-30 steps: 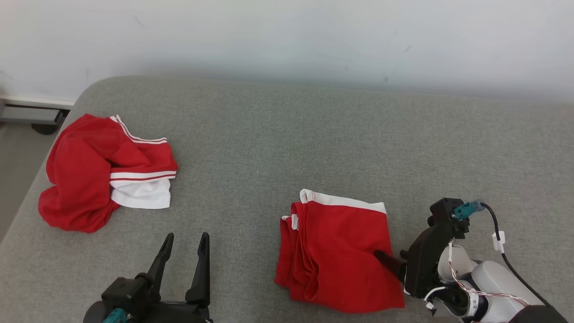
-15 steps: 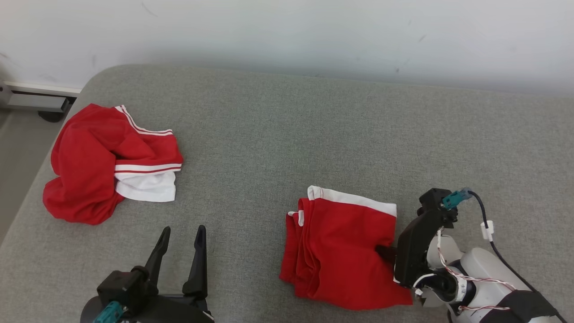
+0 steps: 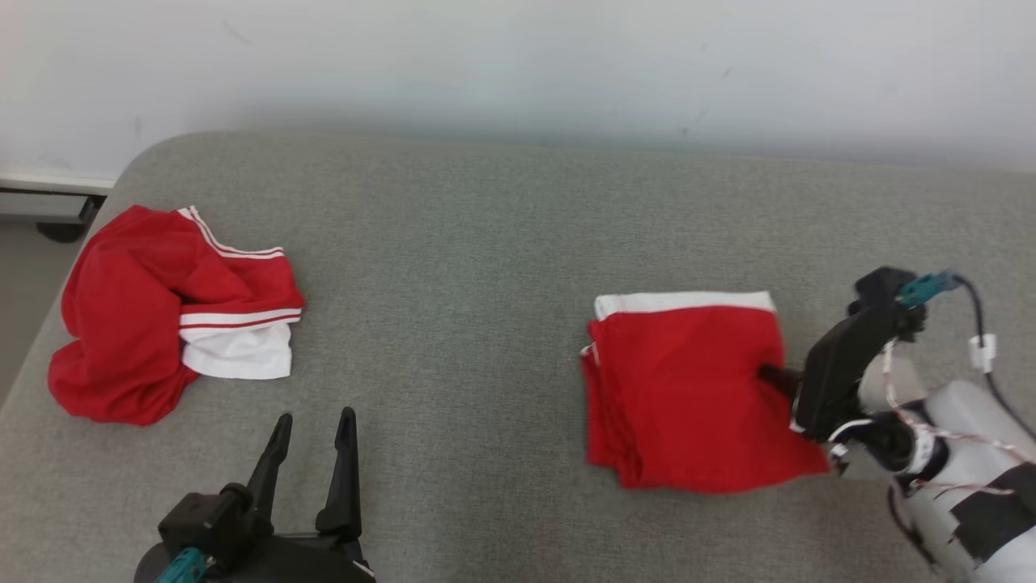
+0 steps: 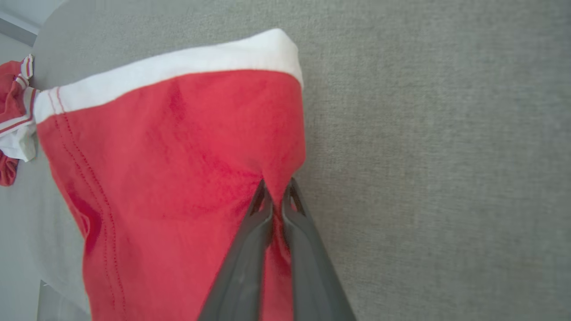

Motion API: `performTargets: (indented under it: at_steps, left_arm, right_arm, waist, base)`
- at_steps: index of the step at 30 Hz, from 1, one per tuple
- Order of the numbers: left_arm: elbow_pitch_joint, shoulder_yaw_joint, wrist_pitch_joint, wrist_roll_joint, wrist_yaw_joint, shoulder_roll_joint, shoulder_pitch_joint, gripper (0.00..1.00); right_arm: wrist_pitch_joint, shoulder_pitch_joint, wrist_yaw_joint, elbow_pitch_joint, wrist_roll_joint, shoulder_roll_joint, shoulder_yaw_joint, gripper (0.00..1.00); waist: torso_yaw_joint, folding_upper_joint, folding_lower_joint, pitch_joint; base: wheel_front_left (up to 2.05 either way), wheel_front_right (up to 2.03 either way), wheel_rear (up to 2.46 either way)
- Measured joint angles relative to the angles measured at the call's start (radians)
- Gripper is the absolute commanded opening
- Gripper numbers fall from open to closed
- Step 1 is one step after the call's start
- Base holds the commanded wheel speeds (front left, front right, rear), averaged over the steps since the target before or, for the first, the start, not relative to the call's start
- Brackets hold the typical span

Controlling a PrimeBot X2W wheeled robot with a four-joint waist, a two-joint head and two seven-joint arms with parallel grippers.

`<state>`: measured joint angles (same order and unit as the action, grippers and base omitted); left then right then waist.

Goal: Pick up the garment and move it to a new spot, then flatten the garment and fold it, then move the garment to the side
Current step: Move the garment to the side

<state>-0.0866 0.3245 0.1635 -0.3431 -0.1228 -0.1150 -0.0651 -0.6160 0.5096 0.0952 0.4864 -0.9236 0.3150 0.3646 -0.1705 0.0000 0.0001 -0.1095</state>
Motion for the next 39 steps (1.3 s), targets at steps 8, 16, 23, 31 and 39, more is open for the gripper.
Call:
performTargets:
  at_steps: [8,16,23,31,39]
  left_arm:
    - [0.023,-0.011,0.004,-0.002,0.000,-0.010,0.021,1.00]
    - [0.072,-0.012,-0.001,-0.002,0.008,-0.026,0.010,1.00]
    - [0.104,-0.015,-0.018,0.001,0.018,-0.046,-0.033,1.00]
    - [0.112,-0.017,-0.031,0.001,0.026,-0.063,-0.058,1.00]
    - [0.133,-0.019,-0.040,0.004,0.027,-0.071,-0.076,1.00]
  right_arm:
    - [-0.021,0.092,-0.016,-0.005,0.053,0.103,-0.003,0.00]
    - [-0.054,0.181,-0.025,0.025,0.112,0.213,-0.001,0.00]
    - [-0.071,0.265,-0.024,0.038,0.144,0.270,-0.009,0.00]
    - [-0.081,0.331,-0.024,0.068,0.183,0.312,-0.007,0.00]
    - [-0.093,0.391,-0.020,0.093,0.207,0.365,-0.015,0.00]
  waist:
    - [0.049,0.0000,-0.0001,-0.010]
    - [0.086,0.0000,0.0000,-0.066]
    - [0.112,0.0000,0.0001,-0.134]
    - [0.136,0.0000,0.0001,-0.205]
    - [0.150,0.0000,0.0001,-0.256]
  base:
    - [0.00,0.00,0.00]
    - [0.00,0.00,0.00]
    - [0.00,0.00,0.00]
    - [0.00,0.00,0.00]
    - [0.00,0.00,0.00]
